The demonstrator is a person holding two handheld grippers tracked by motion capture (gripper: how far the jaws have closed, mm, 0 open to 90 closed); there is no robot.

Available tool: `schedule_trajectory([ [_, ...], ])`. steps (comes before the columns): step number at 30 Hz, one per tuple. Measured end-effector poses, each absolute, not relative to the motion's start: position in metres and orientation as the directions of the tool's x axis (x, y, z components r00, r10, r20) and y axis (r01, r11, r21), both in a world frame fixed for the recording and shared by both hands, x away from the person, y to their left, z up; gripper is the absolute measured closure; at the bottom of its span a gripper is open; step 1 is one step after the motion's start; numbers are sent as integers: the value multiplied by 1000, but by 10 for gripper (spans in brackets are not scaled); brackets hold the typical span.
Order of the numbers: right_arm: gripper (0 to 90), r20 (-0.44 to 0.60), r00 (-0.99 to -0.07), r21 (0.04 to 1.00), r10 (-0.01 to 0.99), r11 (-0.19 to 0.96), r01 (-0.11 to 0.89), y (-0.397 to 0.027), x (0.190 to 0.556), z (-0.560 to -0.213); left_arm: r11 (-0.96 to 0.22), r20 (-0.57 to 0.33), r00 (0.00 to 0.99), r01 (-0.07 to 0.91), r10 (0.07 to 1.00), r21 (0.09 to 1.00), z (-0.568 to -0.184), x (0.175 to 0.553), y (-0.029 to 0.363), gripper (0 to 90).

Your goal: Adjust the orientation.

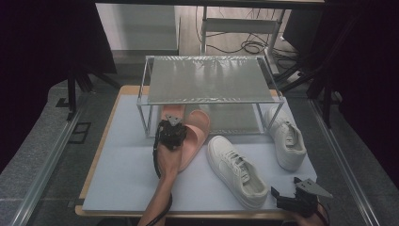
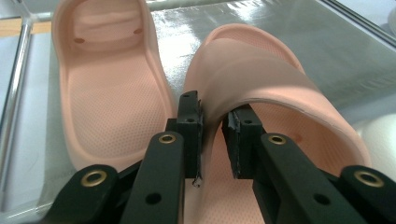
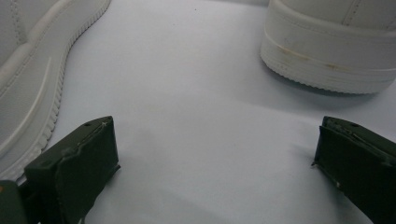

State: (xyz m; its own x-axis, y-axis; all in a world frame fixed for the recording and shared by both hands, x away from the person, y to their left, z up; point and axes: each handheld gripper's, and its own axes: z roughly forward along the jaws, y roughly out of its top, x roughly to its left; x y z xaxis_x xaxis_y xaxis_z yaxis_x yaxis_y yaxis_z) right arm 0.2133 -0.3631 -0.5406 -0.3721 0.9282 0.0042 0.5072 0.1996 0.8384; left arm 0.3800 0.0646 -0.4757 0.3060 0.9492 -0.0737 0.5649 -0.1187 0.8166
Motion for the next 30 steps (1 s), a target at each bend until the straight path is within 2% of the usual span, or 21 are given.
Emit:
schedule_trajectory([
  [5, 0, 4, -372, 838, 928, 200, 507, -363, 213, -541, -123, -80, 315, 575, 946, 808, -481, 384, 61, 772],
  [17, 0, 4, -372, 838, 928, 200, 507, -363, 213, -541, -162, -91, 377, 587, 922, 794, -476, 370, 81, 682],
  [24, 0, 3, -372, 838, 928, 200, 507, -363, 213, -541, -176, -100, 418, 573, 903, 800, -472, 348, 99, 687],
  [30, 0, 4, -371, 838, 928, 200, 508, -363, 213, -540, -164, -138, 454, 564, 880, 809, -469, 324, 118, 732],
])
